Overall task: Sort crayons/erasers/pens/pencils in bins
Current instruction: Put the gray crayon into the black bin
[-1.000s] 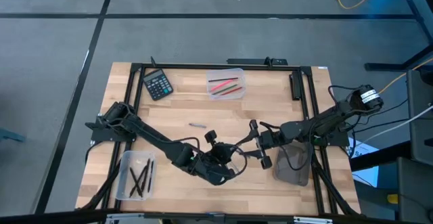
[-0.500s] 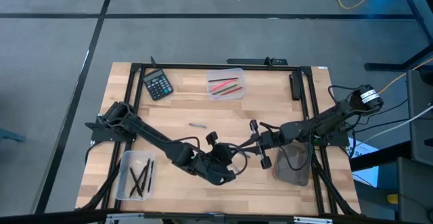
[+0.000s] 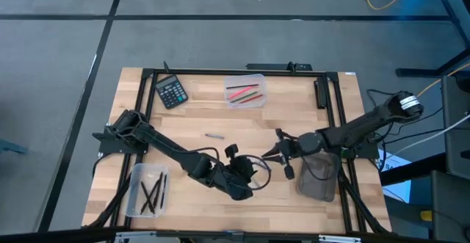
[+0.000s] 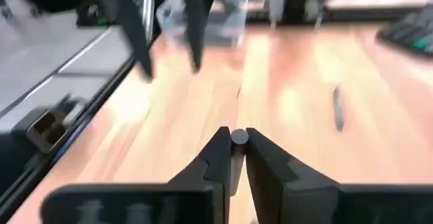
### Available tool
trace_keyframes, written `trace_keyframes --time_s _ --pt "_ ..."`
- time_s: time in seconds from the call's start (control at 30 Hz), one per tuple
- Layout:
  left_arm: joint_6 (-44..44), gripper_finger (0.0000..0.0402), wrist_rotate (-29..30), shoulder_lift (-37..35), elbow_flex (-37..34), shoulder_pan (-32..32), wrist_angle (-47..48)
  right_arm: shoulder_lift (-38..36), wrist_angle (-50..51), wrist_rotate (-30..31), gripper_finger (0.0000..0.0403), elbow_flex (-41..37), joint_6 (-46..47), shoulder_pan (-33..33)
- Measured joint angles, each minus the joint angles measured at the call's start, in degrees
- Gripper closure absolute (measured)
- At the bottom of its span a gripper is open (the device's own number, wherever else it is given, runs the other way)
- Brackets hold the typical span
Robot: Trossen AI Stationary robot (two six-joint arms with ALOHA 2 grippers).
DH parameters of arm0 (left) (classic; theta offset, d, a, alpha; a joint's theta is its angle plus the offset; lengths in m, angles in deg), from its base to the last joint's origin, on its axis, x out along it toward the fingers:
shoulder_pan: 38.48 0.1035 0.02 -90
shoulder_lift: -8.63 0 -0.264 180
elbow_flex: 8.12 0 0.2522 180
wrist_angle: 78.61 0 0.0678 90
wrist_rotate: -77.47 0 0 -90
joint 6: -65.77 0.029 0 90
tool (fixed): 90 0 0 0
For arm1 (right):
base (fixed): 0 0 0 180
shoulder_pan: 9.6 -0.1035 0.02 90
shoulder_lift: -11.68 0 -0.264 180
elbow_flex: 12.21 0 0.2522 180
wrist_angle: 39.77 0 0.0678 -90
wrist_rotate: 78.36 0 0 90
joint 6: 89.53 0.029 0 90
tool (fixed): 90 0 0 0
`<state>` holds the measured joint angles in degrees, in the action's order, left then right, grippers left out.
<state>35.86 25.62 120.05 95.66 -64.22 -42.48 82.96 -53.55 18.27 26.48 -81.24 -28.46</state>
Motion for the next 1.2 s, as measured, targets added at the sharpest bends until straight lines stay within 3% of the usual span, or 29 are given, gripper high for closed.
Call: trace_keyframes --time_s 0.3,0.4,0.53,0.67,0.77,1.03,1.2 --pt "2.1 0.0287 -0.8 0.4 -0.5 3.9 4.5 -15.4 42.2 -5.3 0.0357 7.1 11.9 -2.5" --pt "8.8 0.0288 -4.5 2.3 -2.7 6.3 -0.3 -17.3 56.1 -5.2 0.0357 10.9 16.9 -5.0" --pt "18.1 0.0288 -14.2 7.3 -5.4 8.8 -13.1 -17.9 70.1 -4.1 0.0357 14.3 24.4 -8.4" --pt "26.7 0.0288 -20.2 13.2 -5.6 10.5 -23.8 -17.6 74.9 -3.1 0.0356 14.2 33.0 -10.9" --pt "29.0 0.0288 -24.0 15.5 -5.6 11.6 -26.8 -17.4 75.4 -1.7 0.0356 13.2 38.3 -12.3" --pt "29.0 0.0288 -33.1 16.3 -5.6 13.7 -25.5 -16.9 76.5 -1.6 0.035 11.8 48.1 -14.4" --pt "30.6 0.0288 -34.9 16.3 -5.6 14.1 -25.4 -16.9 75.6 -0.1 0.0303 11.8 52.0 -15.2"
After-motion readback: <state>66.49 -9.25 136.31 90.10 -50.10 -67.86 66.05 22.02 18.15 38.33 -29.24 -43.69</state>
